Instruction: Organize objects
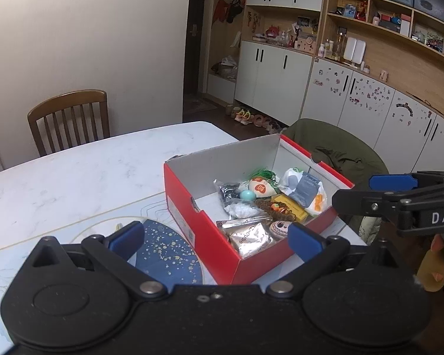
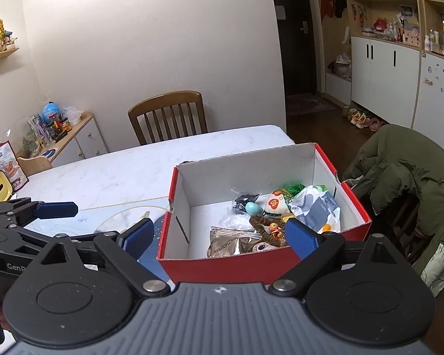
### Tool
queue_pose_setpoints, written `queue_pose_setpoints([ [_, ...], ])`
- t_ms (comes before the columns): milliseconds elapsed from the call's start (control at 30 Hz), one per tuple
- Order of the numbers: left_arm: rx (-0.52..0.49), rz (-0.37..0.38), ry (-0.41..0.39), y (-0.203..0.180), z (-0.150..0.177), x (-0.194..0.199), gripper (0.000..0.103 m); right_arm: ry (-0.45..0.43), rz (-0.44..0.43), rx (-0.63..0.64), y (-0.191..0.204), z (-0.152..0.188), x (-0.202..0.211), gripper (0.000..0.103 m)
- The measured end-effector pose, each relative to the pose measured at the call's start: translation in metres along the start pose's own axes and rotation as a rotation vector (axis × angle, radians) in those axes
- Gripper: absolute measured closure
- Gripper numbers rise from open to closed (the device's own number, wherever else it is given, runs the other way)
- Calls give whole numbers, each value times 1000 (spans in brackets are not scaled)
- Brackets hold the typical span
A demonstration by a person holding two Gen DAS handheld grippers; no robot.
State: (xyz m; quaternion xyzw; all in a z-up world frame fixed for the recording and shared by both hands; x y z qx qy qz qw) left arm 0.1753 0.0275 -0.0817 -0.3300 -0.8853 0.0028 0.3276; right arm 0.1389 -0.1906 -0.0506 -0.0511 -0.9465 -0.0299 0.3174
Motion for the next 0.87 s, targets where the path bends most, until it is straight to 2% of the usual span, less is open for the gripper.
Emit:
queue_pose_setpoints([
  [867,5,-21,13,4,5,-6,0,17,52,-13,6,7,0,7],
])
Point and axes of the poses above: each gripper's, at about its wrist camera, not at the fingertips, and x roughly against the way its jaws point, y to its left, z to its underside, the point moved 7 cm from there along -x, roughly the way its jaws point, and after that the axes turned 15 degrees about z, right-handed, at the moved point
